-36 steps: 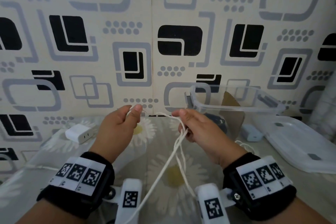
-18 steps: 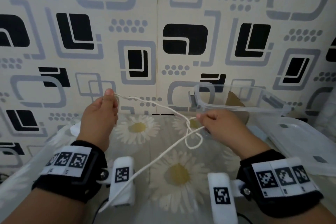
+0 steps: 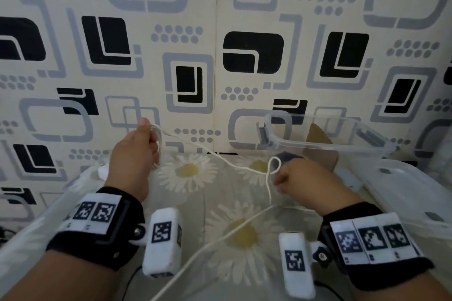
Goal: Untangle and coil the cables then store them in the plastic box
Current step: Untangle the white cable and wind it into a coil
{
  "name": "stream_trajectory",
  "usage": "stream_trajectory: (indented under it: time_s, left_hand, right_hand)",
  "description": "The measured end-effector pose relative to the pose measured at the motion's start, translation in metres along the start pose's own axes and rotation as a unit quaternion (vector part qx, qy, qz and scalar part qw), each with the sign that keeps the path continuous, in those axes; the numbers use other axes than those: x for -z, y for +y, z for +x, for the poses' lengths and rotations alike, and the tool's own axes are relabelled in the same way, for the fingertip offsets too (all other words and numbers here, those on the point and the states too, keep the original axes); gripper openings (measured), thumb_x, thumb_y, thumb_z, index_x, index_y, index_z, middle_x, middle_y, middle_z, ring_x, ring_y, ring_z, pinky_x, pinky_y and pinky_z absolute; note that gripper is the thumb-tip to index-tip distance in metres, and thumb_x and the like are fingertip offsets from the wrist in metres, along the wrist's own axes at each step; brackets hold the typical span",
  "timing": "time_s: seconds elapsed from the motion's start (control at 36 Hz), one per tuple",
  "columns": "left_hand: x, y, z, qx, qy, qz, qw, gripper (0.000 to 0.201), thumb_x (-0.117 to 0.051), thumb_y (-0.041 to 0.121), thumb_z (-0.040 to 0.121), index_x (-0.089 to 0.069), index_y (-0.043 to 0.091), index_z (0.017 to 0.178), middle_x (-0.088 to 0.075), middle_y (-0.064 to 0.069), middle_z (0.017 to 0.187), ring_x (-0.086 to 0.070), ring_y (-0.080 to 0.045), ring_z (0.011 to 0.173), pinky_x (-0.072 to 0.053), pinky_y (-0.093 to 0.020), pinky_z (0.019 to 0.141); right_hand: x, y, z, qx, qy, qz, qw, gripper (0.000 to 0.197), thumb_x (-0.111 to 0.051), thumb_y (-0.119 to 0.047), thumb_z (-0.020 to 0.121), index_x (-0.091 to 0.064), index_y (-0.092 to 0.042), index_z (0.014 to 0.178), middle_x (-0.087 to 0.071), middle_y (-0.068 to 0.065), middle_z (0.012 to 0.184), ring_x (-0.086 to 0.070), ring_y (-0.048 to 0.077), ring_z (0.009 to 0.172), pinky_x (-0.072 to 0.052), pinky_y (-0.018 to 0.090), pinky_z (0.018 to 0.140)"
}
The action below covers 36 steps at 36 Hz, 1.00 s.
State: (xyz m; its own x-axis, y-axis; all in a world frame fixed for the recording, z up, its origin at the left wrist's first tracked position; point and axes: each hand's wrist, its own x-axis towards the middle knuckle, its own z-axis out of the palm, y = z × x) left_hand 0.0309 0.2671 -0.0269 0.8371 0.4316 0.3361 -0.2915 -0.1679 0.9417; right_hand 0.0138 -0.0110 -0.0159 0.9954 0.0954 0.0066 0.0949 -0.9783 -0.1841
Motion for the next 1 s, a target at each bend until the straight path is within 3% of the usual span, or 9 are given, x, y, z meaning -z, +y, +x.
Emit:
stream_trajectory:
  time_s: [0.06, 0.17, 0.36, 0.47, 0.56, 0.64, 0.81, 0.89, 1.0]
  left_hand:
    - [-0.005, -0.001, -0.001, 0.016, -0.016, -0.093, 0.995, 0.042, -0.042, 0.042, 0.101, -0.045, 0.019, 0.066, -0.038, 0.01, 0.05, -0.034, -0.005, 0.043, -0.029, -0.021, 0.048]
    - [-0.01, 0.003, -0.011, -0.031, -0.051, -0.068, 0.996, 0.043, -0.042, 0.044, 0.1, -0.05, 0.014, 0.071, -0.032, 0.005, 0.051, -0.028, -0.013, 0.049, -0.026, -0.022, 0.047]
    - [-0.009, 0.009, -0.015, -0.03, -0.093, -0.092, 0.991, 0.044, -0.042, 0.043, 0.1, -0.049, 0.012, 0.071, -0.029, 0.0, 0.055, -0.024, -0.015, 0.051, -0.023, -0.025, 0.049]
    - [-0.009, 0.009, -0.016, -0.03, -0.107, -0.093, 0.989, 0.045, -0.042, 0.044, 0.1, -0.047, 0.014, 0.066, -0.027, -0.001, 0.056, -0.023, -0.015, 0.051, -0.023, -0.025, 0.049]
    - [-0.011, 0.009, -0.02, -0.026, -0.155, -0.098, 0.983, 0.046, -0.044, 0.043, 0.099, -0.047, 0.013, 0.064, -0.024, -0.008, 0.059, -0.021, -0.016, 0.052, -0.02, -0.028, 0.051]
    - [-0.015, 0.009, -0.025, -0.022, -0.208, -0.107, 0.972, 0.049, -0.048, 0.051, 0.094, -0.049, 0.014, 0.062, -0.022, -0.002, 0.055, -0.018, -0.017, 0.052, -0.019, -0.028, 0.051]
    - [-0.017, 0.009, -0.028, -0.012, -0.244, -0.126, 0.962, 0.052, -0.053, 0.063, 0.077, -0.05, 0.015, 0.06, -0.02, 0.001, 0.051, -0.012, -0.022, 0.055, -0.011, -0.04, 0.06]
    - [-0.017, 0.009, -0.029, -0.005, -0.25, -0.129, 0.96, 0.052, -0.053, 0.064, 0.076, -0.051, 0.015, 0.059, -0.018, 0.0, 0.051, -0.011, -0.023, 0.056, -0.01, -0.04, 0.061]
    - [-0.015, 0.009, -0.028, 0.007, -0.233, -0.116, 0.966, 0.055, -0.053, 0.063, 0.085, -0.051, 0.014, 0.06, -0.02, -0.002, 0.053, -0.013, -0.021, 0.054, -0.014, -0.035, 0.057]
  right_hand:
    - [-0.003, -0.006, 0.001, 0.02, 0.074, 0.069, 0.995, 0.021, -0.05, -0.021, 0.096, -0.071, -0.024, 0.1, -0.068, 0.001, 0.102, -0.062, 0.022, 0.096, -0.048, 0.033, 0.088]
    - [-0.002, -0.011, -0.001, 0.02, 0.218, 0.222, 0.95, 0.022, -0.044, -0.017, 0.098, -0.064, -0.023, 0.095, -0.063, -0.003, 0.084, -0.058, 0.017, 0.081, -0.047, 0.033, 0.074]
    - [0.014, -0.016, -0.016, 0.045, 0.475, 0.144, 0.867, 0.017, -0.037, -0.024, 0.091, -0.046, -0.019, 0.079, -0.045, -0.001, 0.054, -0.043, 0.02, 0.047, -0.03, 0.027, 0.047]
    - [0.015, -0.019, -0.021, 0.178, 0.554, 0.199, 0.789, 0.014, -0.041, -0.012, 0.087, -0.052, -0.013, 0.08, -0.041, -0.005, 0.055, -0.037, 0.015, 0.047, -0.033, 0.028, 0.054]
    - [0.011, -0.032, -0.025, 0.267, 0.508, 0.216, 0.79, 0.014, -0.046, -0.011, 0.088, -0.059, -0.007, 0.093, -0.053, -0.003, 0.078, -0.048, 0.009, 0.07, -0.042, 0.023, 0.069]
    - [0.001, -0.047, -0.029, 0.329, 0.321, 0.289, 0.84, 0.027, -0.051, -0.023, 0.091, -0.054, -0.018, 0.118, -0.058, -0.011, 0.096, -0.056, 0.002, 0.092, -0.044, 0.011, 0.082]
    - [-0.026, -0.051, -0.018, 0.254, 0.006, 0.339, 0.906, 0.054, -0.065, -0.04, 0.088, -0.033, -0.04, 0.131, -0.056, -0.016, 0.124, -0.049, -0.004, 0.121, -0.04, 0.026, 0.104]
    - [-0.035, -0.05, -0.015, 0.251, -0.074, 0.316, 0.912, 0.036, -0.067, -0.033, 0.088, -0.048, -0.039, 0.118, -0.064, -0.014, 0.105, -0.056, -0.002, 0.108, -0.046, 0.03, 0.098]
    - [-0.033, -0.052, -0.014, 0.267, 0.033, 0.442, 0.856, 0.003, -0.063, -0.029, 0.09, -0.06, -0.029, 0.089, -0.056, 0.011, 0.078, -0.05, 0.013, 0.07, -0.047, 0.035, 0.069]
